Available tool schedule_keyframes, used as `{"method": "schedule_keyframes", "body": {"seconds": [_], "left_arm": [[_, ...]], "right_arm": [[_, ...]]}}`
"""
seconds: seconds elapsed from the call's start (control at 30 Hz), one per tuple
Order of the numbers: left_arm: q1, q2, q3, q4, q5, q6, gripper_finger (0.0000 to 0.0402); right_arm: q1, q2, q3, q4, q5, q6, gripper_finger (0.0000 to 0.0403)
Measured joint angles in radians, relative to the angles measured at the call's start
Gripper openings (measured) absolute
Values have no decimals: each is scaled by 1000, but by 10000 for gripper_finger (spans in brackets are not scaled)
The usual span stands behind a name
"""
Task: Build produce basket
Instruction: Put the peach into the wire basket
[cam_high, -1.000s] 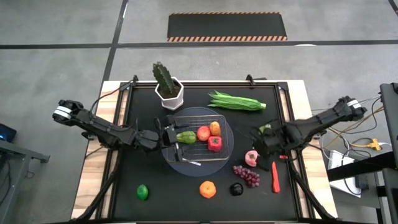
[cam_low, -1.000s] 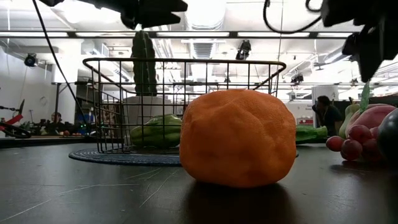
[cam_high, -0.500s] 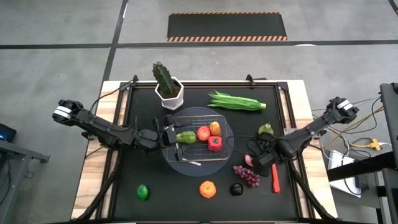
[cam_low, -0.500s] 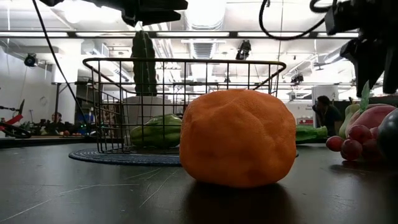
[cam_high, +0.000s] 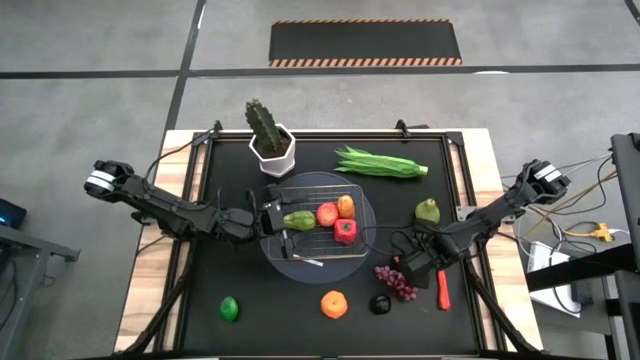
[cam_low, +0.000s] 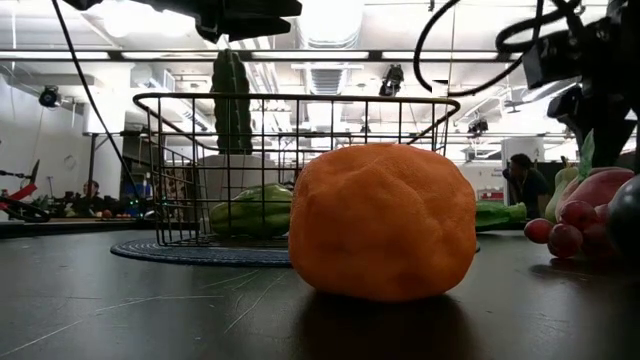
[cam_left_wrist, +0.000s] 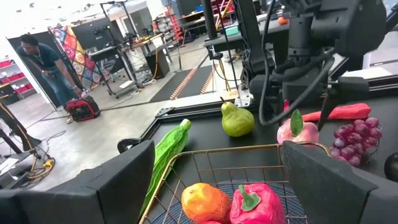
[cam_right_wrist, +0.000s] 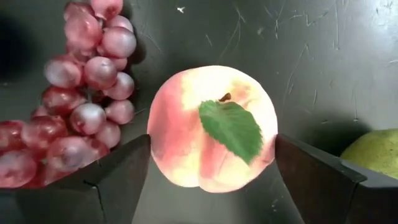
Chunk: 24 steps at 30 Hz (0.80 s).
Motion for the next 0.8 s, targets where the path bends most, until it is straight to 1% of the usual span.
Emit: {"method": "schedule_keyframes", "body": {"seconds": [0.1,0.3,0.37,0.53,0.6,0.67,0.8], "left_arm": [[0,0,0,0,0,0,331],[0,0,0,5,0,0,331],[0,0,0,5,0,0,331],[0,0,0,6,0,0,331],[0,0,0,8,0,1,331],[0,0,0,13,0,19,331],[0,0,0,23,0,78,331]], "right_arm": [[0,14,-13,13,4,0,313],[0,20,-14,19,5,-21,240],[0,4,-16,17,2,-36,224],[-18,-82,-19,-16,49,-43,224],[-37,-130,-19,-46,90,-43,230],[-58,-181,-19,-48,165,-43,234],[-95,-292,-16,-17,414,-45,234]]}}
